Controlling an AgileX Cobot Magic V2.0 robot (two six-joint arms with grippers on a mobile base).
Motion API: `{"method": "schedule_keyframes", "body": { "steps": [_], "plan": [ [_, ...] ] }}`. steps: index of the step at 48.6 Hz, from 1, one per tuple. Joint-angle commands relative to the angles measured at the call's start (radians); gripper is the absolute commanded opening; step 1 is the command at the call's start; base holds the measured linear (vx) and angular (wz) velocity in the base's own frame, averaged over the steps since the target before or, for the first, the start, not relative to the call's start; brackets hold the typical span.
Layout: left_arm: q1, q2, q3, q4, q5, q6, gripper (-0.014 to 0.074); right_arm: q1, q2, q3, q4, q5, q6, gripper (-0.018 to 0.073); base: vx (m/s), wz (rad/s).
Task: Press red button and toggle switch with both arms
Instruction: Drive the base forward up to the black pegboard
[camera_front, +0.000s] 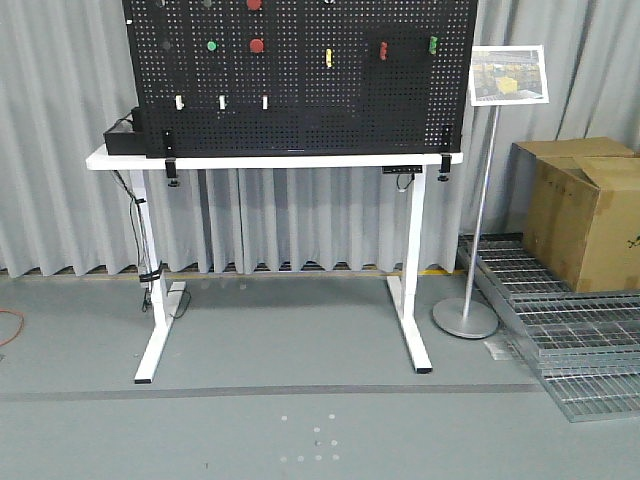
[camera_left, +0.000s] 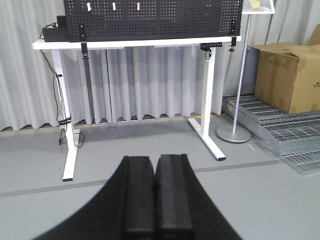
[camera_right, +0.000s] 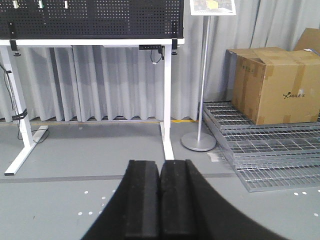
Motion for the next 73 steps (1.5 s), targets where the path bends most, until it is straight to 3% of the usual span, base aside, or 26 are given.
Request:
{"method": "schedule_keyframes", "body": {
  "steps": [1,43,73],
  "plan": [
    [-0.002,-0.016,0.033,-0.003,-0.082,-0.009,0.0002,-0.005,-0.018,0.012,-0.003,-0.079,-0.006,-0.0003,0.00,0.00],
    [-0.002,-0.016,0.033,-0.003,-0.082,-0.009,0.0002,-0.005,-0.018,0.012,-0.003,-0.079,-0.006,-0.0003,0.02,0.00],
    [-0.002,-0.016,0.033,-0.003,-0.082,-0.009,0.0002,-0.005,-0.018,0.012,-0.003,-0.079,-0.006,-0.0003,0.30,0.03]
  ]
}}
